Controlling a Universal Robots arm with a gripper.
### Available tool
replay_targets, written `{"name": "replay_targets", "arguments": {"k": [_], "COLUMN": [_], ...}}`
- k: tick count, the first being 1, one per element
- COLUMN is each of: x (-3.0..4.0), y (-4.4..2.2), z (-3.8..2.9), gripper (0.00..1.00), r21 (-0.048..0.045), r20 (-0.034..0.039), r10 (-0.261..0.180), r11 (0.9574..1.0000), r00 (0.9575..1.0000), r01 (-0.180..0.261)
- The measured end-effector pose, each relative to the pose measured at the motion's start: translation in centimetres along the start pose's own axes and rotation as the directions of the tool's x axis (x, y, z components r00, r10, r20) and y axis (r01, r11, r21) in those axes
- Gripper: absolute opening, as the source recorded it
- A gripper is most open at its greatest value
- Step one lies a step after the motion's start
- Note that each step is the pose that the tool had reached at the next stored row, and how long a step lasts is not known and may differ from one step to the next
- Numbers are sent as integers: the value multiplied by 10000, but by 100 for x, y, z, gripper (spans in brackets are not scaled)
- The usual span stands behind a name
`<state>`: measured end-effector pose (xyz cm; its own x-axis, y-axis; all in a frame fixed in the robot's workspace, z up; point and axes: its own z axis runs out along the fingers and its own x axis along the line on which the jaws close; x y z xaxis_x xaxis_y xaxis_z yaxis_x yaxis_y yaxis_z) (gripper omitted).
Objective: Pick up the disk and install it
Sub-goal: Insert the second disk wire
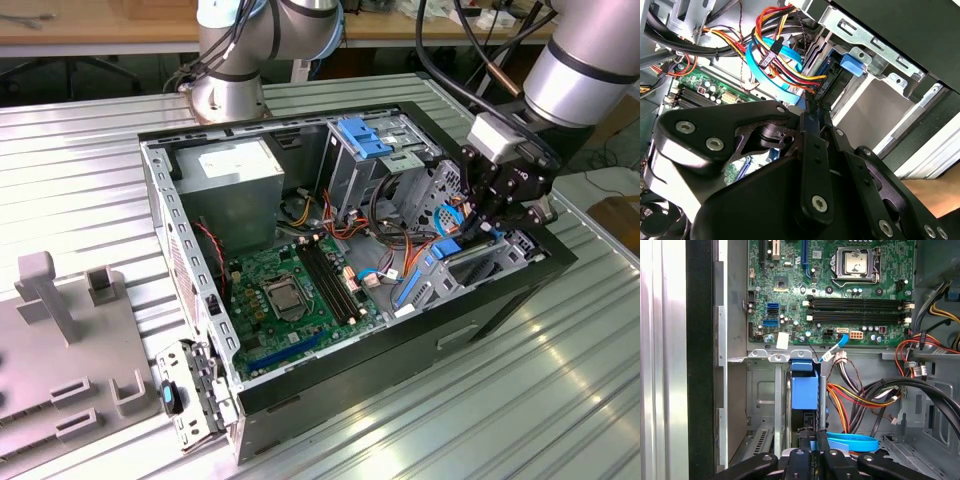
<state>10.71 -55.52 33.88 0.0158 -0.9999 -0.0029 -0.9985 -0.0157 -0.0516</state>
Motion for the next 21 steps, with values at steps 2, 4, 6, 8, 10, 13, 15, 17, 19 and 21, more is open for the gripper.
{"name": "replay_targets", "arguments": {"k": [2, 4, 6, 8, 10, 13, 15, 17, 19, 21], "x": [0, 0, 2, 1, 1, 1, 1, 1, 1, 1], "y": [0, 0, 0, -1, -3, -6, -9, -9, -9, -9], "z": [0, 3, 3, -13, -55, -129, -175, -187, -188, -189], "gripper": [16, 17, 17, 24, 24, 24, 24, 24, 22, 11], "r21": [0, 1, 2, 14, 33, 56, 65, 71, 73, 73], "r20": [-1, 8, 6, 4, 0, -1, -1, 2, 1, -1], "r10": [0, 0, 0, 0, -1, -1, -1, -1, -1, -1], "r11": [10000, 10000, 10000, 10000, 10000, 10000, 10000, 10000, 10000, 10000], "r00": [10000, 10000, 10000, 10000, 10000, 10000, 10000, 10000, 10000, 10000], "r01": [0, 0, 0, 0, 1, 1, 1, 1, 1, 1]}}
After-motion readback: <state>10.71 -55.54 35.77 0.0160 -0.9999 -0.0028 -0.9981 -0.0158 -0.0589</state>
